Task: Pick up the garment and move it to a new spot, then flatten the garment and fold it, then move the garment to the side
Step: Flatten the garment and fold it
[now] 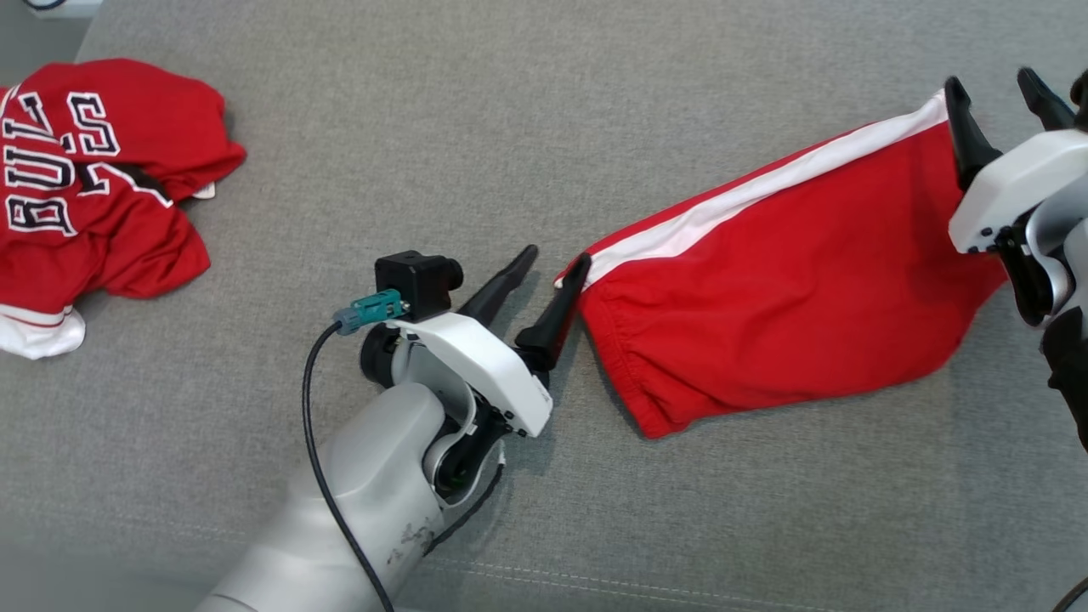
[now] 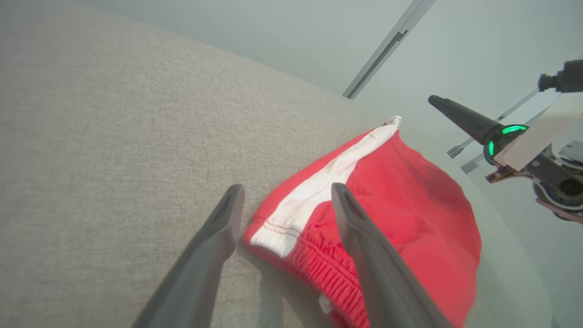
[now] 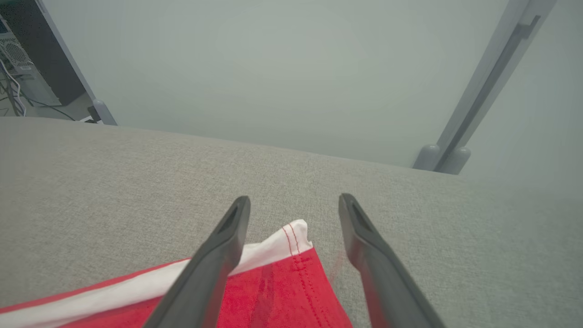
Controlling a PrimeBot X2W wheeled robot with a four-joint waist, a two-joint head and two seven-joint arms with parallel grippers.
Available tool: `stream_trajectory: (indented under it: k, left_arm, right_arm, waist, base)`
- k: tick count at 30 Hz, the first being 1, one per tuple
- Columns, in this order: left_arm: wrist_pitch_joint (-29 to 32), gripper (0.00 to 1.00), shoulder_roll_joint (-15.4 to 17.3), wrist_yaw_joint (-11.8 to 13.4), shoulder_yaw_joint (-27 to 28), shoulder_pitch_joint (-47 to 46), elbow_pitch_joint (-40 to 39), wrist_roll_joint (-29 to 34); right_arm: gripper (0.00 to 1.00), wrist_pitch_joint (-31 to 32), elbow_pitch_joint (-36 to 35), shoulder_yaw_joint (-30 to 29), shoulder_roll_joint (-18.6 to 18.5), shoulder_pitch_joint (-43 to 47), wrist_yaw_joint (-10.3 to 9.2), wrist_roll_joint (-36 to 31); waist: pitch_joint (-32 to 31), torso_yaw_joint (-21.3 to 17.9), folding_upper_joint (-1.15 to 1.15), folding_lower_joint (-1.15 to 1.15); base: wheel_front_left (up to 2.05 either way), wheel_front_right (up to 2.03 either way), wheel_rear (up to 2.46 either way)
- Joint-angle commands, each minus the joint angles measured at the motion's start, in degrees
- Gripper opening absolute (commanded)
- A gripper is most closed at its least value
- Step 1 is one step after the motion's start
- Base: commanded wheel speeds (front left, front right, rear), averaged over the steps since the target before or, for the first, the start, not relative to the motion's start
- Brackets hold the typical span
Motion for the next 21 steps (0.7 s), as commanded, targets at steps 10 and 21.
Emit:
stream_trajectory:
  k: [10,21]
  left_arm:
    - [-0.84,1.0,3.5,7.29,18.14,12.66,-13.57,17.55]
    - [-0.85,1.0,1.06,6.81,30.72,29.68,-24.38,29.88]
  right_arm:
    - [1.0,-0.82,-17.13,-8.4,1.67,15.66,0.08,-4.09]
    - [1.0,-0.83,-22.33,-22.03,7.43,31.32,0.08,-8.04]
  waist:
    - [-7.66,-4.66,0.0,0.0]
    - [-13.41,-5.01,0.0,0.0]
  base:
    - [0.0,0.0,0.0]
    - [0.0,0.0,0.0]
